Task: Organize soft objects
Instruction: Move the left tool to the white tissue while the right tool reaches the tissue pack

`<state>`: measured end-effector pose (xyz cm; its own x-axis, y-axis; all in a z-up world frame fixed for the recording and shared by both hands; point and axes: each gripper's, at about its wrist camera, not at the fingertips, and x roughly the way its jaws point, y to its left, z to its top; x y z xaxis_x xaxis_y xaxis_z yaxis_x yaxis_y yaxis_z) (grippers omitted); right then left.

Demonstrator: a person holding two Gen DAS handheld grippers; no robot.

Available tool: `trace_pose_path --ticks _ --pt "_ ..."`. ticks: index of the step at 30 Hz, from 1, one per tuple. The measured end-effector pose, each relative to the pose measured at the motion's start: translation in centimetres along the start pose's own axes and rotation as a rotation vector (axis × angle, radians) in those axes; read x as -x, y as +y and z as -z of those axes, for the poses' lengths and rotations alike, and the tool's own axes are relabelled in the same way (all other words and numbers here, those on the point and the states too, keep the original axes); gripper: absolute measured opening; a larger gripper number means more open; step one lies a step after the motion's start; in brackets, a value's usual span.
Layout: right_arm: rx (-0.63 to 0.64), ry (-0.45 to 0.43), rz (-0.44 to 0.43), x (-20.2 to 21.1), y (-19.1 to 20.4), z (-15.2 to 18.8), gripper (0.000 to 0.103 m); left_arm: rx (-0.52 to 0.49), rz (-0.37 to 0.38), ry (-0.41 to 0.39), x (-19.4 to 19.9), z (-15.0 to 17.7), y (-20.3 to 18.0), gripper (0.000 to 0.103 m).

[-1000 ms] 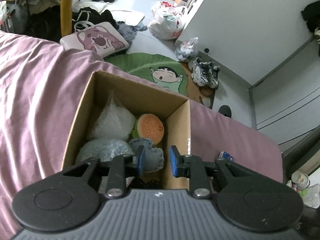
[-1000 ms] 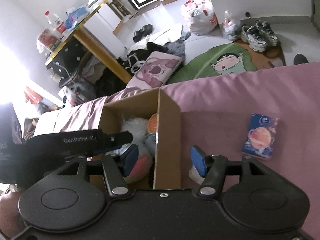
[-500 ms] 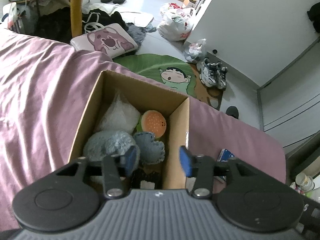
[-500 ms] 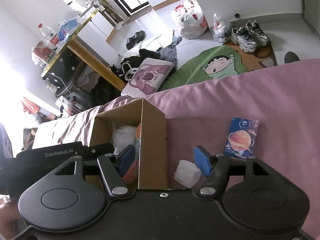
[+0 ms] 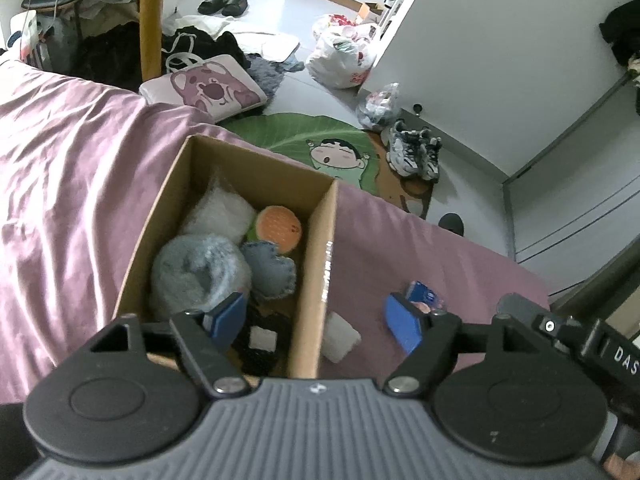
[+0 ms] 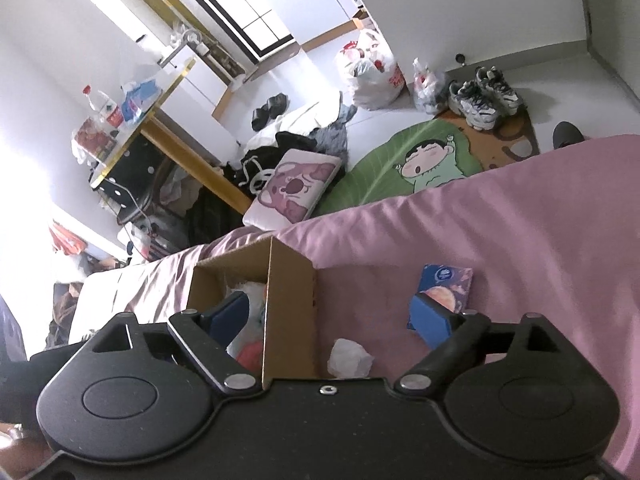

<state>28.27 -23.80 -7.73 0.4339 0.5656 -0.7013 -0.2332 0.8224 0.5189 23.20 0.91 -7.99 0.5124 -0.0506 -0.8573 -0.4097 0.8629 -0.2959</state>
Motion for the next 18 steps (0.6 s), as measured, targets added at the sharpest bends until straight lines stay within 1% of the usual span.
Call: trace_pose_path --ticks 4,6,8,11,14,18 --pt "-0.011 -0.005 -0.003 0.7 -0.8 -0.2 0.093 -0.004 0.005 0.0 0.5 0.8 -1.3 0.076" --pt "-0.012 0.002 -0.003 0.8 -1.1 -0.2 0.099 0.0 0.005 0.0 0.7 1.1 -1.8 0.076" --pt "-0.014 0.001 -0.005 1.0 -1.4 -0.3 0.099 0.005 0.006 -0.002 0.9 1.5 -2.5 0.076" --pt "-0.021 -0.004 -0.005 1.6 -2.0 -0.3 0.103 0.005 0.006 -0.009 1.0 2.0 -3.4 0.076" --pt "-0.026 -0.002 -0.013 1.9 -2.6 -0.2 0.103 0.018 -0.002 -0.018 0.9 2.5 -4.2 0.076" --pt "-0.069 -0.011 -0.022 2.0 -4.1 -0.2 0.103 0.042 -0.003 -0.028 0.6 3.2 -5.0 0.076"
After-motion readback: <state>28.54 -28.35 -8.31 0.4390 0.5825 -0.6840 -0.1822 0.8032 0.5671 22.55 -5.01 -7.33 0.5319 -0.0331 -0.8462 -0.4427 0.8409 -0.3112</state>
